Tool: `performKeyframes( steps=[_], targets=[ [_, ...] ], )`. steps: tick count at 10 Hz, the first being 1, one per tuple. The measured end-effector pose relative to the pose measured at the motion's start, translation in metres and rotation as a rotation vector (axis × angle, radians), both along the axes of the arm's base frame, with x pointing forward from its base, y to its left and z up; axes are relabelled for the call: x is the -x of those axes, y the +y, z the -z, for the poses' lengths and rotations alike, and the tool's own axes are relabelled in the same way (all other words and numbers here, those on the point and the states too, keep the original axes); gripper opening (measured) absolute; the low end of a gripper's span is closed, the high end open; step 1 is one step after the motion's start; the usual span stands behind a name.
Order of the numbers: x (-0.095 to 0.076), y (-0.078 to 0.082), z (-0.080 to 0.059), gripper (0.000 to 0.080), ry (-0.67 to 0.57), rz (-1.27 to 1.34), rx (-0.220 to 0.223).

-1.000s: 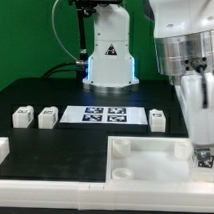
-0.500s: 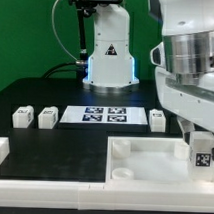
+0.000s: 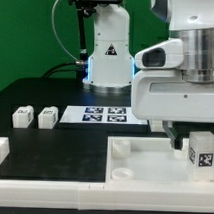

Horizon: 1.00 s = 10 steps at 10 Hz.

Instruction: Assemble one leg

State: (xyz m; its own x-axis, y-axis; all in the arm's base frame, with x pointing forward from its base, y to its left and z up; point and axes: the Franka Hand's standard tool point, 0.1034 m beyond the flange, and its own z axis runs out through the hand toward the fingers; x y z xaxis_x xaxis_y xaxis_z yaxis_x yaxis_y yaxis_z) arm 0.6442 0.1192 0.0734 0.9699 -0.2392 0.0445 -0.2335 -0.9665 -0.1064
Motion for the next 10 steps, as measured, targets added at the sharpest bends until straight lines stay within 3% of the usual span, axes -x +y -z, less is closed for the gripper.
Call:
performKeyframes(
  steps=[2, 3, 4, 5, 6, 8, 10],
  targets=[
    [0.0001, 0.0001, 0.0001, 0.0648, -0.008, -0.086, 0.005],
    [0.0001, 0.0002, 0.0003, 0.0556, -0.004, -0.048, 0.002],
    [0.0002, 0.0005, 0.0004, 0.0372, -0.001, -0.014, -0.002],
    [-0.0002, -0.002, 0.0004, 0.0372, 0.008, 0.087, -0.007],
    [0.0001, -0.0058, 0.0015, 0.0301, 0.02, 0.211, -0.011],
    [-0.0001, -0.0083, 0.0018, 0.0299, 0.042, 0.445, -0.025],
    [0.0023, -0.0086, 0.0022, 0.0299, 0.105, 0.925, -0.066]
  ],
)
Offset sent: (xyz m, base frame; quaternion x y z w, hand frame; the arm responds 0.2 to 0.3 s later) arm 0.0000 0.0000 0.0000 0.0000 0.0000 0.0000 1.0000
